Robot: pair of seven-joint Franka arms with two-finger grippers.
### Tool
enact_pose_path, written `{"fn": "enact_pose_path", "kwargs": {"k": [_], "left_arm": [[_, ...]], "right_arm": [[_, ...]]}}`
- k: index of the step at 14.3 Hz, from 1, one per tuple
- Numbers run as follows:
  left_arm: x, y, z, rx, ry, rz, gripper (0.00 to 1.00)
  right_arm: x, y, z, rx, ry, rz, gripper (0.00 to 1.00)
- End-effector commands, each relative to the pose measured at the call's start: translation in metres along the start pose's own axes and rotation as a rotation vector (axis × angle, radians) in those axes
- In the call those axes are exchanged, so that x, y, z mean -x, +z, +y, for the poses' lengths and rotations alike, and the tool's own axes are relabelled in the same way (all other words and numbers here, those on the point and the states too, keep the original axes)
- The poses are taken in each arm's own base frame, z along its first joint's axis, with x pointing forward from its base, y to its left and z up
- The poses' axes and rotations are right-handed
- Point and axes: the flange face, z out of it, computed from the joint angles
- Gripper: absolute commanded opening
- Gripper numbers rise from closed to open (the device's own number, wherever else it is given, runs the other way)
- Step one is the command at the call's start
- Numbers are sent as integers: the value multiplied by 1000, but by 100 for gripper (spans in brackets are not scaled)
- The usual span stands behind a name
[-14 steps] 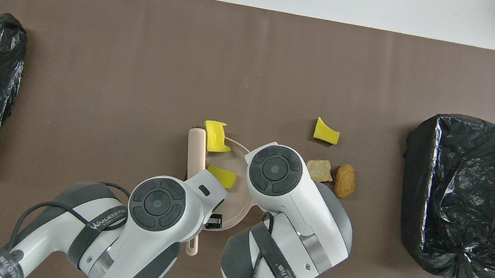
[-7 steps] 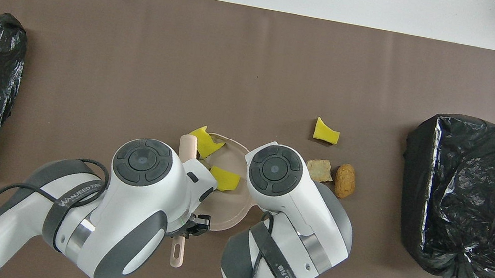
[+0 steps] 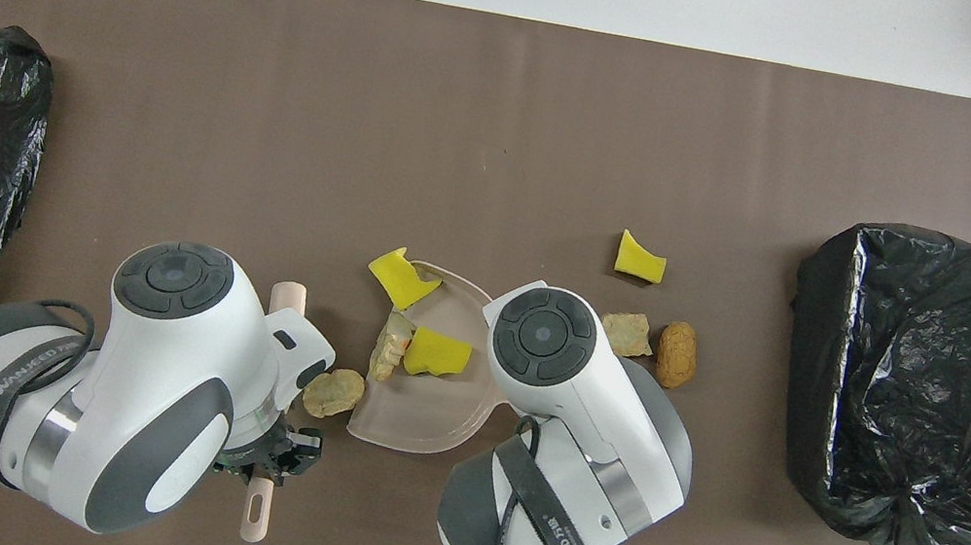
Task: Sweep and dump trash in bin
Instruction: 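Sweep the sponge and bread scraps into the dustpan with the left gripper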
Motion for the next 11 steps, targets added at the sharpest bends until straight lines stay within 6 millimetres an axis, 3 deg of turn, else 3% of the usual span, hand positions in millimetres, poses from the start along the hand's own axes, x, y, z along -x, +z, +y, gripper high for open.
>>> {"fn": "enact_pose_path", "kwargs": {"k": [1, 8, 11], "left_arm": [[22, 24, -24, 16, -70, 50, 0], [12, 38, 7, 230, -155, 1, 0], [21, 34, 41, 313, -126, 12, 0]], "right_arm": [[8, 5, -1, 1, -45, 7, 0], [9, 6, -1, -3, -43, 3, 0], [9, 6, -1, -3, -43, 3, 0]]}}
